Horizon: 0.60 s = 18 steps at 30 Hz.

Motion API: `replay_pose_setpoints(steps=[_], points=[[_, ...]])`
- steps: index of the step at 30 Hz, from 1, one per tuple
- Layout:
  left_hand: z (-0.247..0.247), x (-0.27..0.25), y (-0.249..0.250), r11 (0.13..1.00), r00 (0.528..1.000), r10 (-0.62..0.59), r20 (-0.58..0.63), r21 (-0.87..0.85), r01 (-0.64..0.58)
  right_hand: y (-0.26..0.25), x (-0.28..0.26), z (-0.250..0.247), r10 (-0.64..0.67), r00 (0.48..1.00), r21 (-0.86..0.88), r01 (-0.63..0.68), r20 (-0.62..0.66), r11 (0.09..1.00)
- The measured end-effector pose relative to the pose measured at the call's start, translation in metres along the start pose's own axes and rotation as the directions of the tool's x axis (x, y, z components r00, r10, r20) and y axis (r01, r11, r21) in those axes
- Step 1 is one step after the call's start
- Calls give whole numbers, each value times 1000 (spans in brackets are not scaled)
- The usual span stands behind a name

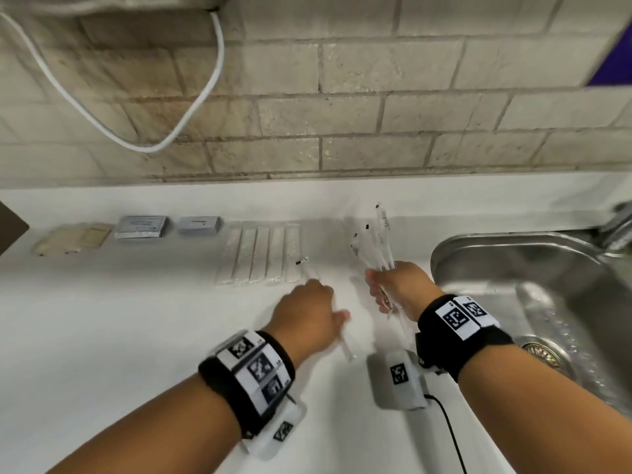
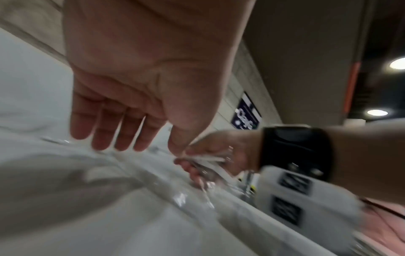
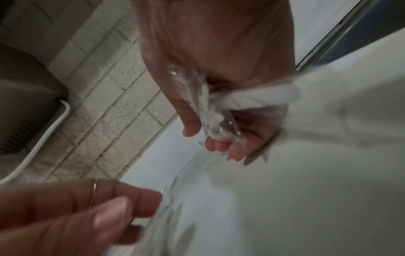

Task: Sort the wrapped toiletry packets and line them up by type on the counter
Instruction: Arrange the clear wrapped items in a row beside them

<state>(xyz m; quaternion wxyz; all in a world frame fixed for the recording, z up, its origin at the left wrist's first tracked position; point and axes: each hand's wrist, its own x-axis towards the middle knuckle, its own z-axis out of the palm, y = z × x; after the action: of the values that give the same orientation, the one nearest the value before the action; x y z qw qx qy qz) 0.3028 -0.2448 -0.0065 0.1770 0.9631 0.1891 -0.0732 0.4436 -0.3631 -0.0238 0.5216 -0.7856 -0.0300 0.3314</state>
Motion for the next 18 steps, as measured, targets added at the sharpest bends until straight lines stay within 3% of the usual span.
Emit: replay_pose_setpoints(steps=[3, 8, 11, 15, 18], points=[[17, 0, 9, 995, 987, -26, 157, 103, 9, -9, 5, 3, 70, 997, 30, -70, -17, 997], [12, 20, 4, 991, 973, 125, 195, 15, -131, -12, 9, -7, 161, 986, 147, -166, 49, 975], [8, 31, -1, 987, 980, 159, 121, -24, -157, -4, 11, -16, 121, 991, 185, -130, 59, 974], [2, 35, -12, 1000, 999, 13, -35, 29, -12, -3, 14, -17, 95, 994, 129, -101, 50, 986], [-1, 34, -18, 996, 998, -56, -28, 68, 58, -9, 15, -7, -33, 996, -135, 22, -81, 991]])
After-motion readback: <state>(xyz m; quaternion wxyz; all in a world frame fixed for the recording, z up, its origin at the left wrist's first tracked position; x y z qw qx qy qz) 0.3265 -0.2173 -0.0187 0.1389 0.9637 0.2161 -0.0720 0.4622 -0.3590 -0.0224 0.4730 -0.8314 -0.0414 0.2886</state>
